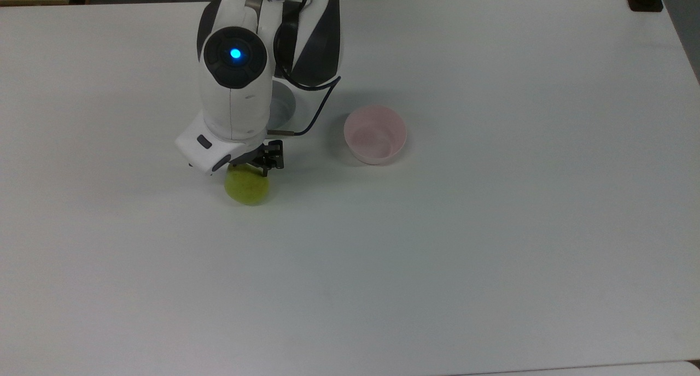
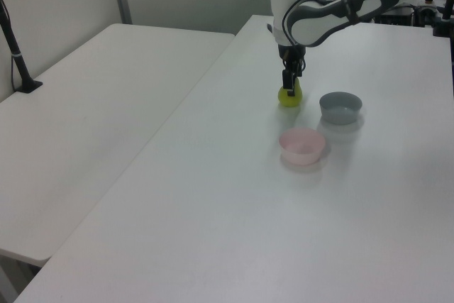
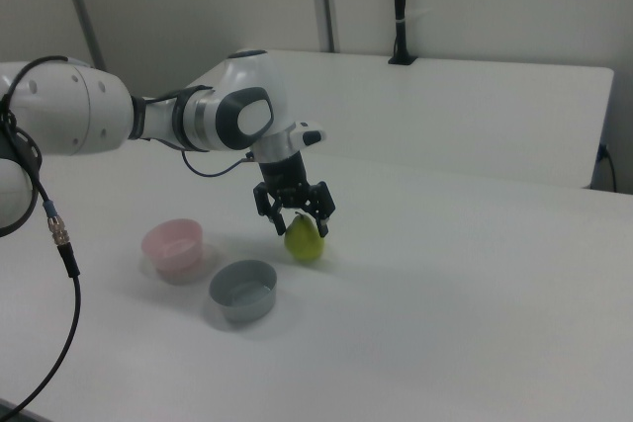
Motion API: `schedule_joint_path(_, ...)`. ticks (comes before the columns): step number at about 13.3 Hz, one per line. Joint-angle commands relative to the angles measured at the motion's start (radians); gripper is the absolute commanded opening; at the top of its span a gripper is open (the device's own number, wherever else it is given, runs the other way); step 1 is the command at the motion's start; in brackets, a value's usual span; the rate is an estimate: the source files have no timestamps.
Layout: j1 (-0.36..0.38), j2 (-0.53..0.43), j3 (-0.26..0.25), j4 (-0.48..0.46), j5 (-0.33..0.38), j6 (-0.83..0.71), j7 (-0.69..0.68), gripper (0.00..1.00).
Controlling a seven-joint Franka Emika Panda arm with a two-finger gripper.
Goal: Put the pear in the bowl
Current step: 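Lower the gripper around the green pear and close it, then lift the pear and carry it over the pink bowl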
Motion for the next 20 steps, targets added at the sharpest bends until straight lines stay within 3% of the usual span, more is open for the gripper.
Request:
schedule_joint_path(1,0.008,0.031,-0.007,-0.002,-0.001,0.033,-0.028,1.00)
schedule_joint_path(3,0.008,0.035,-0.007,-0.001,-0.003,0.033,-0.028,1.00)
schedule_joint_path(4,0.008,0.034,-0.007,-0.001,-0.003,0.033,-0.028,0.91)
schedule_joint_path(6,0.009,0.034,-0.007,-0.001,0.002,0.033,-0.020,0.56)
schedule_joint_path(7,0.009,0.032,-0.007,0.001,0.005,0.033,-0.020,0.44)
schedule_joint_path(8,0.014,0.023,-0.007,0.001,0.007,0.031,-0.022,0.38)
schedule_joint_path(15,0.043,-0.184,0.015,-0.030,0.014,-0.082,-0.022,0.38)
schedule_joint_path(20,0.191,-0.209,0.021,-0.036,0.013,-0.209,-0.020,0.42)
